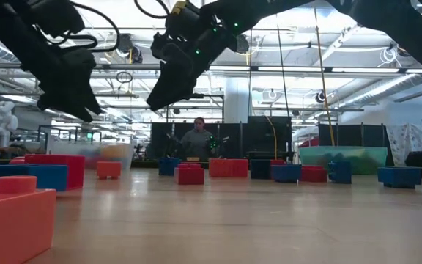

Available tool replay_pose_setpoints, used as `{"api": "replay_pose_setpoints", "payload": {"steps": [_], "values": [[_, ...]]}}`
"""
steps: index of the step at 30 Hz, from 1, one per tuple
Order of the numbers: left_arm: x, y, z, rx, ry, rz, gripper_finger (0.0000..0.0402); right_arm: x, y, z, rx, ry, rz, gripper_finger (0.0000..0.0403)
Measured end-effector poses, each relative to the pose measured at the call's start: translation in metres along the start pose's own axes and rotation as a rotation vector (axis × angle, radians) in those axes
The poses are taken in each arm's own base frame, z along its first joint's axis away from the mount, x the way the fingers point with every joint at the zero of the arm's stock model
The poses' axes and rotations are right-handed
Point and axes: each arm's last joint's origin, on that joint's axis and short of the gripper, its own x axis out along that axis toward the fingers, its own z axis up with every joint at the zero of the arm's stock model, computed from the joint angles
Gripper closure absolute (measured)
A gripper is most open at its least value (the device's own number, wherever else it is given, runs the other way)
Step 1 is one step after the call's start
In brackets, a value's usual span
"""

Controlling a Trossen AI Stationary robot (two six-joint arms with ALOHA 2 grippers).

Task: Sort blocks by size
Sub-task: Put the big red game piece into the transparent bin

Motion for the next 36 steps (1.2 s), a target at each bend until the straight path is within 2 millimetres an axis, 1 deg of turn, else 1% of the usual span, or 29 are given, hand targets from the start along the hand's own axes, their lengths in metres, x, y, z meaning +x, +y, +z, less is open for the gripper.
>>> {"api": "replay_pose_setpoints", "payload": {"steps": [1, 3, 4, 7, 8, 10, 12, 15, 17, 20, 21, 25, 27, 30, 36], "values": [[0.002, -0.003, -0.001, 0.015, 0.011, -0.004, 0.0194, 0.0, 0.0, -0.001, 0.011, 0.007, 0.0, 0.0195], [0.006, -0.008, -0.004, 0.044, 0.035, -0.015, 0.0194, 0.005, -0.001, -0.011, 0.034, 0.053, 0.0, 0.0195], [0.008, -0.011, -0.004, 0.062, 0.046, -0.02, 0.0194, 0.009, -0.001, -0.02, 0.047, 0.101, 0.008, 0.0195], [0.015, -0.019, -0.004, 0.16, 0.038, -0.046, 0.0194, 0.019, 0.003, -0.058, 0.117, 0.282, 0.036, 0.0195], [0.018, -0.021, -0.003, 0.188, 0.032, -0.054, 0.0194, 0.021, 0.005, -0.069, 0.138, 0.315, 0.04, 0.0195], [0.022, -0.027, -0.001, 0.227, 0.006, -0.077, 0.0194, 0.017, 0.009, -0.086, 0.174, 0.355, 0.042, 0.0195], [0.027, -0.031, 0.001, 0.275, -0.012, -0.098, 0.0194, 0.012, 0.015, -0.094, 0.179, 0.347, 0.043, 0.0195], [0.033, -0.037, 0.001, 0.366, -0.009, -0.138, 0.0194, 0.002, 0.034, -0.095, 0.143, 0.279, 0.053, 0.0195], [0.036, -0.039, -0.001, 0.421, 0.014, -0.151, 0.0194, -0.003, 0.049, -0.087, 0.09, 0.195, 0.065, 0.0195], [0.042, -0.044, -0.006, 0.455, 0.045, -0.173, 0.0194, -0.001, 0.072, -0.078, -0.002, 0.11, 0.096, 0.0195], [0.043, -0.045, -0.008, 0.466, 0.066, -0.18, 0.0194, 0.003, 0.08, -0.078, -0.02, 0.099, 0.108, 0.0195], [0.046, -0.053, -0.02, 0.509, 0.124, -0.221, 0.0195, 0.03, 0.109, -0.078, -0.051, 0.027, 0.149, 0.0195], [0.049, -0.057, -0.027, 0.532, 0.129, -0.24, 0.0195, 0.041, 0.122, -0.078, -0.062, -0.01, 0.164, 0.0195], [0.051, -0.058, -0.04, 0.554, 0.189, -0.239, 0.0195, 0.053, 0.139, -0.076, -0.073, -0.086, 0.185, 0.0195], [0.044, -0.069, -0.055, 0.589, 0.246, -0.287, 0.0195, 0.069, 0.164, -0.071, -0.05, -0.24, 0.066, 0.0188]]}}
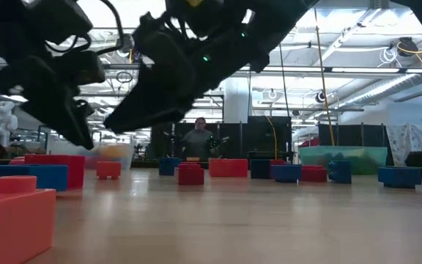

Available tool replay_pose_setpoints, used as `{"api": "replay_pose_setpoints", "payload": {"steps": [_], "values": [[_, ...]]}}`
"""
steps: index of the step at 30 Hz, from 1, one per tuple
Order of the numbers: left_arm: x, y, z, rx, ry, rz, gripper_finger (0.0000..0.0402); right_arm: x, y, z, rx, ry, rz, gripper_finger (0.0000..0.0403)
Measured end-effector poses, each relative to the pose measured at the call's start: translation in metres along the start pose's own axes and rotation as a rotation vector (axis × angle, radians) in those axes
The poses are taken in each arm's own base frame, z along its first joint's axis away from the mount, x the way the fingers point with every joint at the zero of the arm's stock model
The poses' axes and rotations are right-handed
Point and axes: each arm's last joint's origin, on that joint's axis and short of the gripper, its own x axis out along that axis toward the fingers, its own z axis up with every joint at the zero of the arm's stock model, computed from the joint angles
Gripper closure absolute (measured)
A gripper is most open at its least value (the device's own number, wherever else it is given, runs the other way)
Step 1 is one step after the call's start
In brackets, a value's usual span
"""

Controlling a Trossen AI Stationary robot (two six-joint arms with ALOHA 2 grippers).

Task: Sort blocks by size
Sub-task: Put the big red game piece into the transparent bin

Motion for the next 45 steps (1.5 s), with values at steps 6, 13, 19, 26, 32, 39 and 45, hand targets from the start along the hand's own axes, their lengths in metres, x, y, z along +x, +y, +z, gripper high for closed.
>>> {"api": "replay_pose_setpoints", "payload": {"steps": [6, 13, 19, 26, 32, 39, 45], "values": [[-0.004, -0.021, -0.007, 0.052, 0.017, -0.08, 0.0195, 0.014, 0.017, -0.006, -0.003, -0.075, 0.038, 0.0156], [-0.008, -0.045, -0.013, 0.09, -0.014, -0.173, 0.0195, 0.029, 0.025, -0.023, 0.01, -0.066, 0.044, 0.0112], [-0.011, -0.061, -0.011, 0.113, -0.098, -0.231, 0.0195, 0.03, 0.025, -0.024, 0.019, -0.068, 0.026, 0.0102], [-0.01, -0.07, -0.018, 0.09, -0.073, -0.26, 0.0195, 0.034, 0.025, -0.027, 0.028, -0.083, 0.035, 0.0118], [-0.004, -0.074, -0.022, 0.034, -0.053, -0.216, 0.0194, 0.046, 0.028, -0.041, 0.034, -0.097, 0.077, 0.0127], [0.007, -0.078, -0.028, 0.036, -0.022, -0.189, 0.0194, 0.046, 0.029, -0.042, 0.029, -0.102, 0.061, 0.0146], [0.019, -0.082, -0.029, 0.095, -0.028, -0.176, 0.0194, 0.046, 0.025, -0.042, 0.036, -0.098, 0.053, 0.0205]]}}
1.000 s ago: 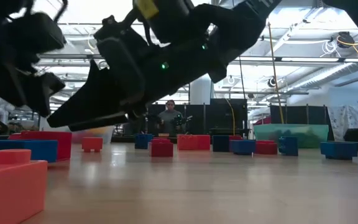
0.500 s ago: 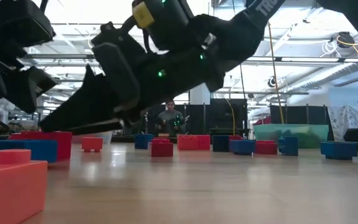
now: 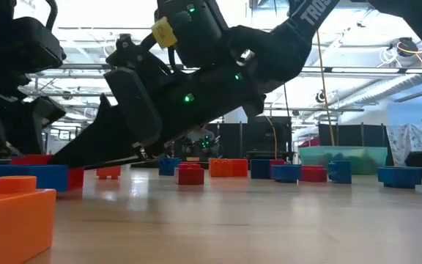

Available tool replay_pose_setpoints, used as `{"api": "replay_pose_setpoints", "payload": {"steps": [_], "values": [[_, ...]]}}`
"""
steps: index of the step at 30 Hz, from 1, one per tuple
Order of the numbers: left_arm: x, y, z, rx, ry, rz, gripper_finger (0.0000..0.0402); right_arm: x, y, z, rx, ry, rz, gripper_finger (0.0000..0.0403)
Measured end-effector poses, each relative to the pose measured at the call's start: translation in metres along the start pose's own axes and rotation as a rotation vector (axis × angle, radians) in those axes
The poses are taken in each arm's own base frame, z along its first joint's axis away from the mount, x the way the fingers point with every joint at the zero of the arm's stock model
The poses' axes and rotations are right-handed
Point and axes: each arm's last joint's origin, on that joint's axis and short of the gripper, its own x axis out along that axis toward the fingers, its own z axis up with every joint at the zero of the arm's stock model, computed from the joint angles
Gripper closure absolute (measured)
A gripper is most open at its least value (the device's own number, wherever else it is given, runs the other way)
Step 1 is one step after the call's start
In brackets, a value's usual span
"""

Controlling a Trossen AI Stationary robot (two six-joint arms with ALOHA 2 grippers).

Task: Sort blocks by size
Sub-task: Put the big red game piece into the transparent bin

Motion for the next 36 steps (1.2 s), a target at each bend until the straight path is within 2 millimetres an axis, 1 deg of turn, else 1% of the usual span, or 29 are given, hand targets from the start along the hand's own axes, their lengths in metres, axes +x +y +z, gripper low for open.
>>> {"api": "replay_pose_setpoints", "payload": {"steps": [6, 7, 10, 13, 18, 28, 31, 36], "values": [[0.0098, 0.0008, -0.0048, 0.004, 0.031, 0.025, 0.0194, -0.0001, -0.0013, 0.0, 0.014, 0.001, -0.002, 0.029], [0.0107, 0.0011, -0.0055, 0.005, 0.037, 0.028, 0.0194, -0.0001, -0.0013, 0.0, 0.014, 0.001, -0.002, 0.0296], [0.0114, 0.0013, -0.0061, -0.019, 0.039, 0.035, 0.0194, -0.0001, -0.0012, 0.0007, 0.005, -0.007, -0.002, 0.0297], [0.0114, 0.0016, -0.0044, -0.037, 0.001, 0.07, 0.0194, -0.0001, -0.0014, 0.003, 0.001, -0.03, -0.006, 0.0296], [0.011, -0.0024, 0.0016, 0.001, -0.083, 0.068, 0.0194, -0.0002, -0.0016, 0.0051, 0.013, -0.051, 0.0, 0.0282], [0.011, -0.0029, 0.0024, 0.018, -0.091, 0.065, 0.0196, -0.0003, -0.0012, 0.0063, 0.015, -0.064, 0.004, 0.0283], [0.0109, -0.0027, 0.0026, 0.018, -0.095, 0.071, 0.0212, -0.0005, -0.0012, 0.0069, 0.009, -0.067, 0.004, 0.0283], [0.0109, -0.0019, 0.0026, 0.017, -0.101, 0.088, 0.0258, -0.0008, -0.0012, 0.0073, 0.002, -0.073, 0.002, 0.0281]]}}
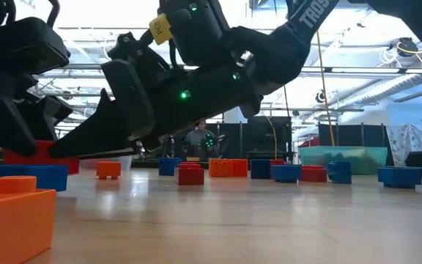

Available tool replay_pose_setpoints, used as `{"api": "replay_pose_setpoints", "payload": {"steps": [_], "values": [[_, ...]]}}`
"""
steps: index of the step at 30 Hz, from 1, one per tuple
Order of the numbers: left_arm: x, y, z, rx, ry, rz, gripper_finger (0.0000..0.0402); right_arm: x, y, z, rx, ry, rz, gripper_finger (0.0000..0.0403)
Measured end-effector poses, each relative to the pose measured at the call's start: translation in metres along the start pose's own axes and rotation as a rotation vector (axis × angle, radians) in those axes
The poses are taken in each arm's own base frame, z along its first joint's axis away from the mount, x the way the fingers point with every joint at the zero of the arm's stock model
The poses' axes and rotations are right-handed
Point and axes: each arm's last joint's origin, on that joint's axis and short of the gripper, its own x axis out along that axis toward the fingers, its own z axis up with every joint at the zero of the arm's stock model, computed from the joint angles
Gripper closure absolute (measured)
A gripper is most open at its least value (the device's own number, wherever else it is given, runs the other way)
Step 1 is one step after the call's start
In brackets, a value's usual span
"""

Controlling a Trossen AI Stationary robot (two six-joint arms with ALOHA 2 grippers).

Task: Sort blocks by size
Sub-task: Put the big red game piece into the transparent bin

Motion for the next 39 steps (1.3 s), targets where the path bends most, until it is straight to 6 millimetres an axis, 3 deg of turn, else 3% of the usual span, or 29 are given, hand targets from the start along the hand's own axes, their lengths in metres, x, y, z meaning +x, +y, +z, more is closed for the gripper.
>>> {"api": "replay_pose_setpoints", "payload": {"steps": [8, 15, 19, 24, 29, 39], "values": [[-0.001, 0.002, 0.001, -0.003, -0.028, 0.061, 0.0259, -0.004, -0.001, 0.006, 0.014, 0.004, -0.078, 0.0235], [-0.019, 0.02, 0.016, -0.067, -0.026, 0.269, 0.0259, -0.037, -0.004, 0.043, 0.038, 0.108, -0.35, 0.0177], [-0.037, 0.043, 0.024, -0.15, -0.052, 0.427, 0.0259, -0.051, -0.011, 0.045, 0.038, 0.221, -0.472, 0.0169], [-0.061, 0.079, 0.029, -0.238, -0.105, 0.675, 0.0259, -0.056, -0.02, 0.032, 0.07, 0.3, -0.507, 0.0168], [-0.078, 0.112, 0.032, -0.337, -0.131, 0.867, 0.0259, -0.057, -0.023, 0.014, 0.092, 0.269, -0.487, 0.0168], [-0.099, 0.178, 0.032, -0.528, -0.095, 1.178, 0.0259, -0.056, -0.027, 0.014, 0.075, 0.189, -0.45, 0.0167]]}}
